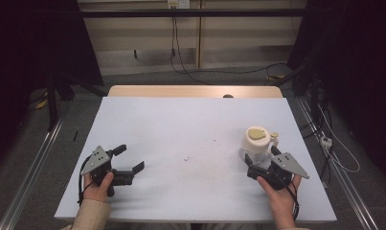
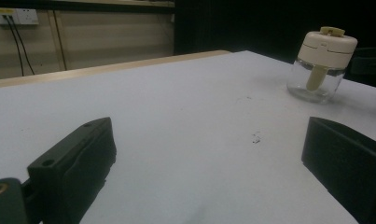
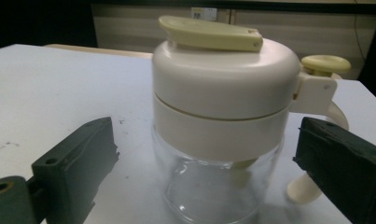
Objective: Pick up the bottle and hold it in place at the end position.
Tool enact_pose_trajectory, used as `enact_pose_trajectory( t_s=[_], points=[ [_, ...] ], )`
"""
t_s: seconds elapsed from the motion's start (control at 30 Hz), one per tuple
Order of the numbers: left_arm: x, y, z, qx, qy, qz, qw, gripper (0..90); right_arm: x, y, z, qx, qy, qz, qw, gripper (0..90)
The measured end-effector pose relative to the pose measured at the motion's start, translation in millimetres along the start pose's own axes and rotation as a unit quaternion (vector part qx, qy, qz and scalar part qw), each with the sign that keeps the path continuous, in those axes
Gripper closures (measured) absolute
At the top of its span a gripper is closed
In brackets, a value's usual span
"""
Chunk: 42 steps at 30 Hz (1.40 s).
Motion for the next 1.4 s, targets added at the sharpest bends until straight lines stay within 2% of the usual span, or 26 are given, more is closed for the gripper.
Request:
enact_pose_trajectory(
  t_s=[0.07, 0.43, 0.57, 0.6, 0.63, 0.67, 0.8, 1.03, 1.07, 1.4],
  points=[
    [0.0, 0.0, -0.4, 0.000, 0.001, 0.000, 1.0000, 2.3, 3.7, -1.0, 0.6, 0.008, 0.000, -0.004, 1.0000, 4.7],
    [0.9, -0.6, -1.6, -0.002, -0.002, -0.001, 1.0000, 2.4, 18.2, 0.5, 0.8, 0.006, -0.009, -0.011, 0.9999, 3.8],
    [1.2, -1.2, -1.8, 0.002, -0.001, -0.004, 1.0000, 2.4, 20.3, 1.7, 4.4, 0.010, -0.021, -0.010, 0.9997, 1.3],
    [1.6, -0.9, -1.0, 0.002, -0.002, -0.001, 1.0000, 2.4, 21.8, 1.2, 6.9, 0.017, -0.031, -0.012, 0.9993, 1.4],
    [1.6, -0.9, -1.0, 0.002, -0.002, -0.001, 1.0000, 2.4, 21.8, 1.2, 6.9, 0.017, -0.031, -0.012, 0.9993, 1.4],
    [1.6, -1.0, -0.6, 0.002, -0.002, -0.003, 1.0000, 2.4, 24.0, 0.1, 7.7, 0.030, -0.029, -0.013, 0.9990, 4.4],
    [2.1, -1.3, -1.4, 0.003, -0.001, -0.004, 1.0000, 2.4, 29.2, -0.1, 4.7, 0.029, -0.021, -0.015, 0.9992, 4.3],
    [4.1, -2.8, -1.4, 0.004, -0.003, -0.008, 1.0000, 2.5, 37.2, 0.8, 5.1, 0.032, -0.023, -0.018, 0.9991, 3.9],
    [4.9, -3.5, -1.2, 0.009, -0.004, -0.012, 0.9999, 2.5, 40.3, 1.0, 5.1, 0.031, -0.024, -0.020, 0.9990, 3.5],
    [5.9, -4.5, -1.3, 0.004, -0.004, -0.013, 0.9999, 2.4, 52.2, 1.6, 4.5, 0.043, -0.031, -0.019, 0.9984, 1.3]
  ],
)
Point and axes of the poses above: each handheld gripper's, and its own axes: x roughly forward along the jaws, y roughly out of its top, z roughly to its right, the point moved 6 cm from there along x, roughly forward along the jaws, and after that the axes turned 3 degrees about -z, right-handed, at the moved point
